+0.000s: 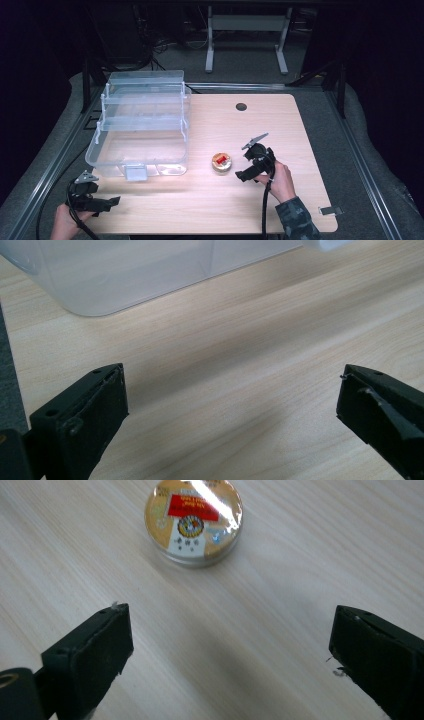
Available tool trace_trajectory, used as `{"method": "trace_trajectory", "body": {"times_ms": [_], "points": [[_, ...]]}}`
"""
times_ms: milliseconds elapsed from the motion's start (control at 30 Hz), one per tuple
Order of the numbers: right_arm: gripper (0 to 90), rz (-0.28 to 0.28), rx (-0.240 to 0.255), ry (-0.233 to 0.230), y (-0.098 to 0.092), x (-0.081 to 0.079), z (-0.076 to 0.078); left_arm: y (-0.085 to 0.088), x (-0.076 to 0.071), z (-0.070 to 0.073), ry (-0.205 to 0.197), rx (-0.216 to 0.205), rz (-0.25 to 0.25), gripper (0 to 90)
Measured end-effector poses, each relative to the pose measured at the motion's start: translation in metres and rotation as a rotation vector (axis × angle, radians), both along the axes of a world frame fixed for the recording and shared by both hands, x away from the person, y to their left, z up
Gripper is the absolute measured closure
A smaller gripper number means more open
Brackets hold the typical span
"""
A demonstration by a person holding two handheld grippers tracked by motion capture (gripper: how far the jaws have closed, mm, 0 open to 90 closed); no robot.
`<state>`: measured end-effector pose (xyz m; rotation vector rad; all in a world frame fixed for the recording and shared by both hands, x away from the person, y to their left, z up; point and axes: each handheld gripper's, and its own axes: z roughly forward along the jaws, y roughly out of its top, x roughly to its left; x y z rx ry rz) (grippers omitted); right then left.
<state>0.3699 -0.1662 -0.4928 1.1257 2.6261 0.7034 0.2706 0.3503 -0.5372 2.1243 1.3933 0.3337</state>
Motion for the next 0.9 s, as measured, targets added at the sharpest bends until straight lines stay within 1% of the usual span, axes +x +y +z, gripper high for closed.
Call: {"method": "trace_trajectory", "body": {"times_ms": [100,133,167,200,233,267,333,400,500,533,567,633,667,767,800,833,900], "points": [[3.3,0.019,-0.005,0.012,0.013,0.010,0.003,0.000,0.000,0.001,0.007,0.003,-0.001,0.3],[3.3,0.019,-0.005,0.012,0.013,0.010,0.003,0.000,0.000,0.001,0.007,0.003,-0.001,0.3],[3.3,0.021,-0.025,0.011,0.018,0.014,0.004,0.000,0.000,0.001,0.006,0.003,-0.001,0.3],[3.0,0.032,-0.019,0.017,0.026,0.020,0.004,0.000,0.000,0.001,0.007,0.003,-0.001,0.3],[3.0,0.032,-0.019,0.017,0.026,0.020,0.004,0.000,0.000,0.001,0.007,0.003,-0.001,0.3],[2.4,0.034,-0.022,0.019,0.030,0.024,0.004,0.000,0.000,0.001,0.009,0.006,-0.002,0.3],[0.6,0.030,-0.040,0.008,0.038,0.030,0.004,0.000,0.000,0.000,0.015,0.010,-0.005,0.2],[0.0,0.033,-0.049,0.028,0.046,0.040,0.001,0.001,0.000,-0.001,0.018,0.013,-0.007,0.2],[0.0,0.039,-0.063,0.058,0.054,0.047,-0.005,0.000,0.001,-0.003,0.025,0.010,-0.005,0.2],[0.0,0.039,-0.063,0.058,0.054,0.047,-0.005,0.000,0.001,-0.003,0.027,0.010,-0.006,0.2],[0.0,0.043,-0.079,0.067,0.057,0.049,-0.007,0.000,0.001,-0.003,0.027,0.010,-0.006,0.2],[0.0,0.051,-0.086,0.084,0.063,0.053,-0.011,0.000,0.002,-0.004,0.027,0.010,-0.008,0.2],[0.0,0.055,-0.084,0.096,0.068,0.055,-0.013,-0.001,0.002,-0.004,0.026,0.010,-0.008,0.2],[0.0,0.063,-0.087,0.109,0.073,0.058,-0.015,-0.001,0.002,-0.004,0.030,0.012,-0.009,0.2],[0.0,0.071,-0.094,0.124,0.078,0.061,-0.018,-0.001,0.002,-0.004,0.032,0.016,-0.012,0.1],[0.0,0.071,-0.094,0.124,0.078,0.061,-0.018,-0.001,0.002,-0.004,0.032,0.016,-0.012,0.1],[0.2,0.069,-0.139,0.129,0.084,0.064,-0.023,-0.001,0.002,-0.004,0.031,0.015,-0.012,0.2]]}}
